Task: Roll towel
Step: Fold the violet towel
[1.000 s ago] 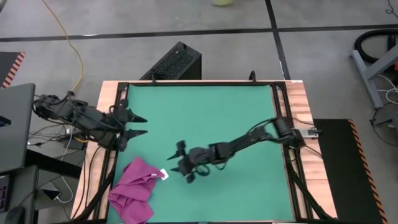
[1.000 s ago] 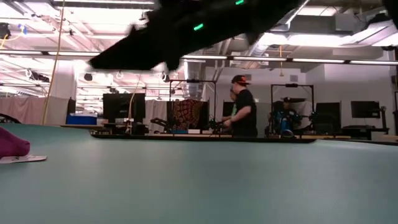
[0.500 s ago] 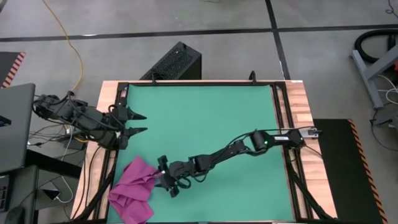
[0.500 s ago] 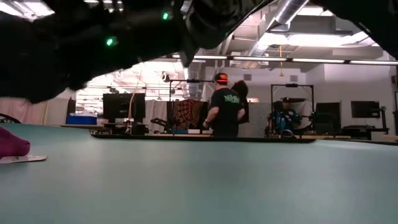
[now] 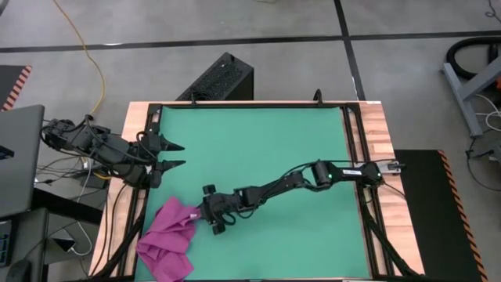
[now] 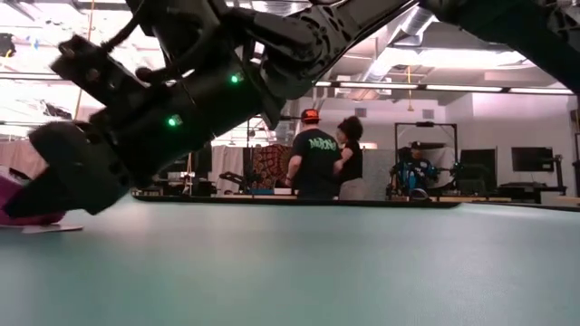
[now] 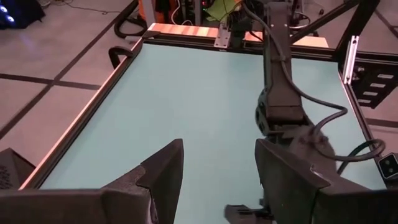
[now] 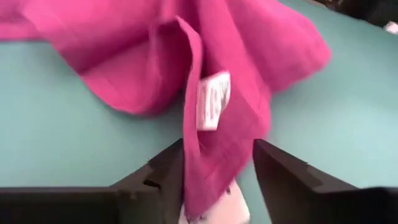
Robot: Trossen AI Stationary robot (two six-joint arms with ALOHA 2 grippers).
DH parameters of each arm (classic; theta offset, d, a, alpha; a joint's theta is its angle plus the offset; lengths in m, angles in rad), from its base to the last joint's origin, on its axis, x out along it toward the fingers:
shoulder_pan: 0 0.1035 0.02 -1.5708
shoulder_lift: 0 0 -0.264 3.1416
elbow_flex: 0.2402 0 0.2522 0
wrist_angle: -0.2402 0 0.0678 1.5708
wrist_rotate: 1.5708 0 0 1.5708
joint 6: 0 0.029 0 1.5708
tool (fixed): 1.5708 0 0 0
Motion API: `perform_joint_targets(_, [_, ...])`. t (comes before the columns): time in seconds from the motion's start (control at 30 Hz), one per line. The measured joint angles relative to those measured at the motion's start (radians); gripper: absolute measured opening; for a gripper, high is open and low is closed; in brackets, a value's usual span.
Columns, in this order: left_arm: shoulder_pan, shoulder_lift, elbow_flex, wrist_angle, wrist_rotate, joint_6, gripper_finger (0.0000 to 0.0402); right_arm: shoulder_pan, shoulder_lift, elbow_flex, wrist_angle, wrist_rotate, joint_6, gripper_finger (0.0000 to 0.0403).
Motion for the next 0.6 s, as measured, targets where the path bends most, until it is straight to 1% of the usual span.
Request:
perform_joint_targets(0.07, [0.000,0.000,0.000,0.000,0.000,0.000,0.0190,-0.002,0.000,0.000,-0.028,0.006,-0.005,0.0162])
perform_joint_targets(0.13, [0.000,0.000,0.000,0.000,0.000,0.000,0.0190,0.002,-0.001,0.000,-0.047,0.026,-0.008,0.0125])
perform_joint_targets(0.23, [0.000,0.000,0.000,0.000,0.000,0.000,0.0190,0.009,-0.001,0.000,-0.043,0.061,-0.016,0.0040])
perform_joint_targets(0.27, [0.000,0.000,0.000,0.000,0.000,0.000,0.0190,0.013,-0.001,0.000,-0.037,0.067,-0.023,0.0022])
perform_joint_targets(0.33, [0.000,0.000,0.000,0.000,0.000,0.000,0.0190,0.019,-0.005,0.000,-0.022,0.072,-0.027,0.0017])
perform_joint_targets(0.43, [0.000,0.000,0.000,0.000,0.000,0.000,0.0190,0.031,-0.040,-0.001,-0.036,0.120,-0.042,0.0011])
perform_joint_targets(0.6, [0.000,0.000,0.000,0.000,0.000,0.000,0.0190,0.057,-0.190,-0.001,-0.149,0.232,-0.053,0.0007])
